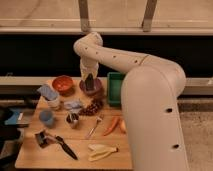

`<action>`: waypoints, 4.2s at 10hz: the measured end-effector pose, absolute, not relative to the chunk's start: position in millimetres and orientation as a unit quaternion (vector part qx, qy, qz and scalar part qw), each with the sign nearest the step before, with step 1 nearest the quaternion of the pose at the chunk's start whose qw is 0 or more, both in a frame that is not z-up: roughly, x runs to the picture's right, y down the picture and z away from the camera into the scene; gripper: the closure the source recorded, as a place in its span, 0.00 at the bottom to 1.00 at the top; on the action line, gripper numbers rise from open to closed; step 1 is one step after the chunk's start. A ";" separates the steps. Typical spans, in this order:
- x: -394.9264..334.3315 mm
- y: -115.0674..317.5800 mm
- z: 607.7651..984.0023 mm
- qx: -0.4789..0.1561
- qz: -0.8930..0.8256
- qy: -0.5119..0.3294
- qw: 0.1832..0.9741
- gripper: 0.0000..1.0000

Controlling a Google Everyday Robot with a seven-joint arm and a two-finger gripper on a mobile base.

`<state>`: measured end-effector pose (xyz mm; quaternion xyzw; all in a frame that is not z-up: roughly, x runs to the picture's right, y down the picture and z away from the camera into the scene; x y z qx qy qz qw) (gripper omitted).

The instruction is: Wipe purple bowl with eraser

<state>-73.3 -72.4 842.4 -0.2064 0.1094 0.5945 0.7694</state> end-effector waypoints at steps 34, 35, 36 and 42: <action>-68.9 -130.2 914.5 -0.206 0.621 0.074 0.752 0.88; -81.0 -134.5 916.3 -0.207 0.614 0.070 0.759 0.88; -94.5 -136.3 916.2 -0.209 0.603 0.065 0.767 0.88; -103.1 -77.2 886.5 -0.228 0.576 0.069 0.782 0.88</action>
